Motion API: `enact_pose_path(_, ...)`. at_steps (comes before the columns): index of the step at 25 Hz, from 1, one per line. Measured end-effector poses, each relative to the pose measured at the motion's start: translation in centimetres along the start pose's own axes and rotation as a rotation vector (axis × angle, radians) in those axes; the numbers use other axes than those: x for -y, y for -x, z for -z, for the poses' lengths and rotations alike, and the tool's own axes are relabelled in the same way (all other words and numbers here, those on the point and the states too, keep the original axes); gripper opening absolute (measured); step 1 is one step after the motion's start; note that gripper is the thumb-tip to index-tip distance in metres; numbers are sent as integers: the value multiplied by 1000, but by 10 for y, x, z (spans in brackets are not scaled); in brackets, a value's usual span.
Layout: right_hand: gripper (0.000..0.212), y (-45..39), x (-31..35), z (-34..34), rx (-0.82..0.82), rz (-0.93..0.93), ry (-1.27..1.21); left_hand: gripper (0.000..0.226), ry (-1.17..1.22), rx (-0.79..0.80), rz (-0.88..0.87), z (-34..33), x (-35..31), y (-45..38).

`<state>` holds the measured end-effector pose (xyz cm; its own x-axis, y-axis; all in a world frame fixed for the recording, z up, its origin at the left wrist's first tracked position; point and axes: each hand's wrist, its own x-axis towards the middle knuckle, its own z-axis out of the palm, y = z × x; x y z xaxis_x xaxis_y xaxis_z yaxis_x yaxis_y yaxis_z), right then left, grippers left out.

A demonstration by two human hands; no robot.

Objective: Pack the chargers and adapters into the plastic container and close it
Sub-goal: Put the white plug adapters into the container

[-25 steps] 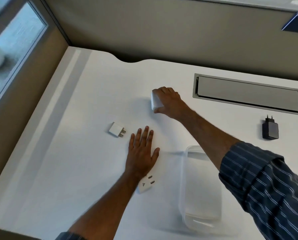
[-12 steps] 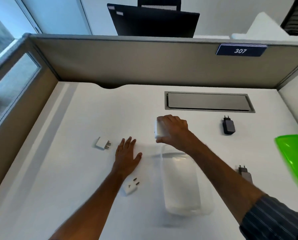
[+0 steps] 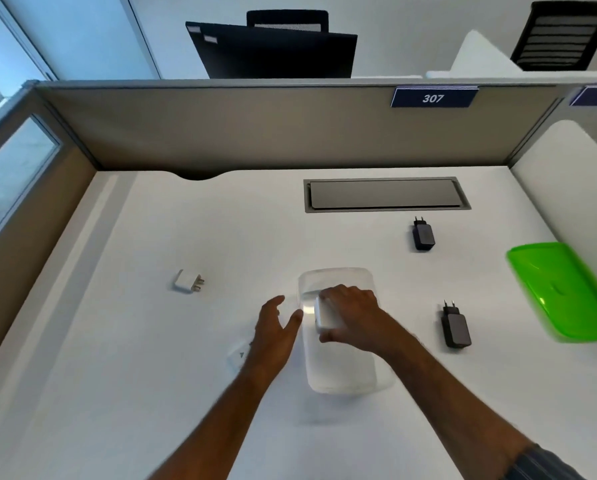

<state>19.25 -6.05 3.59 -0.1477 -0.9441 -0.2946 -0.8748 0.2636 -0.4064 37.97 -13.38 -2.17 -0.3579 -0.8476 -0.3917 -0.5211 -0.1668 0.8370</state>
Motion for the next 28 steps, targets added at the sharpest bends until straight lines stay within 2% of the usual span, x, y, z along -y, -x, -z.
enact_pose_path(4,75,15,2,-23,127,-3,13,52,-13,51,54,-12,9,21)
enact_pose_path(8,73,21,6,-38,208,21,66,46,73,95,118,-17,10,31)
enact_pose_path(18,73,29,12,-51,224,54,74,33,121,139,102,-17,7,35)
enact_pose_path(28,62,31,8,-50,286,57,-37,38,71,116,88,-18,7,33)
